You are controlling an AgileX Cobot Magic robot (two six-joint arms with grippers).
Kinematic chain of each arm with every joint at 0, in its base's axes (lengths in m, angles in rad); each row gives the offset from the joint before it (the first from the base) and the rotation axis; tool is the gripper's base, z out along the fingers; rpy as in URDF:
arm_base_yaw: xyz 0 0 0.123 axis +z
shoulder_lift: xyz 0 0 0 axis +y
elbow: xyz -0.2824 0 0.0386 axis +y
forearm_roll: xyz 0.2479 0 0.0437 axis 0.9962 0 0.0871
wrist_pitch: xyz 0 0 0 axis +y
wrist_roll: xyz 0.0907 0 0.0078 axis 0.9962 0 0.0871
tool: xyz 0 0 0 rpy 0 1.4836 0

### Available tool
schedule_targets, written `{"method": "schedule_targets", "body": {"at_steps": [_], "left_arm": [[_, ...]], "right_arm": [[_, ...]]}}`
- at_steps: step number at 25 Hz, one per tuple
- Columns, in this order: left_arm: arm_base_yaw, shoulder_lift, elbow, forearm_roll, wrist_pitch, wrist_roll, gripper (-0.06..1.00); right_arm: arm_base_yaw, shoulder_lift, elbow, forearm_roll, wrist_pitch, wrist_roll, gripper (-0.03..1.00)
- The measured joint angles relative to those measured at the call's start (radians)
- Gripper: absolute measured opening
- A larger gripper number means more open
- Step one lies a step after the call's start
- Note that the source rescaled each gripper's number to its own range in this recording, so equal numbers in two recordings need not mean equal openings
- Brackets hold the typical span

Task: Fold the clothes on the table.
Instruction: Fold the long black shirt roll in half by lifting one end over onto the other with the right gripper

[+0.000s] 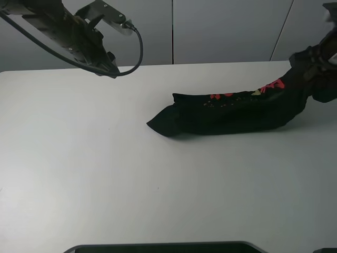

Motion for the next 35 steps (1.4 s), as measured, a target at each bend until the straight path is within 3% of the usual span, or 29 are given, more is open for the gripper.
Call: {"method": "schedule_targets", "body": {"at_steps": [9,16,19,23,30,35], "left_arm": [[0.0,0.0,0.0,0.0,-0.002,0.0,0.77],[0.0,0.0,0.0,0.0,-0.002,0.0,0.77],[0.0,0.0,0.0,0.0,-0.004,0.0,0.77],[0.0,0.0,0.0,0.0,-0.002,0.0,0.77],[0.0,0.0,0.0,0.002,0.006,0.0,0.77],[0.0,0.0,0.0,0.002,0.006,0.0,0.77]], "right_arm": [[0.283,-0.012,-0.002,0.124,0.02,-0.043,0.07],[0.323,-0.005,-0.003,0.255,-0.015,-0.097,0.07],[0.323,0.023,-0.006,0.259,-0.03,-0.11,0.07],[0.323,0.034,-0.006,0.102,-0.059,-0.016,0.07],[0.216,0.034,-0.006,-0.37,0.039,0.324,0.07],[0.059,0.035,-0.03,-0.446,0.089,0.369,0.07]]}}
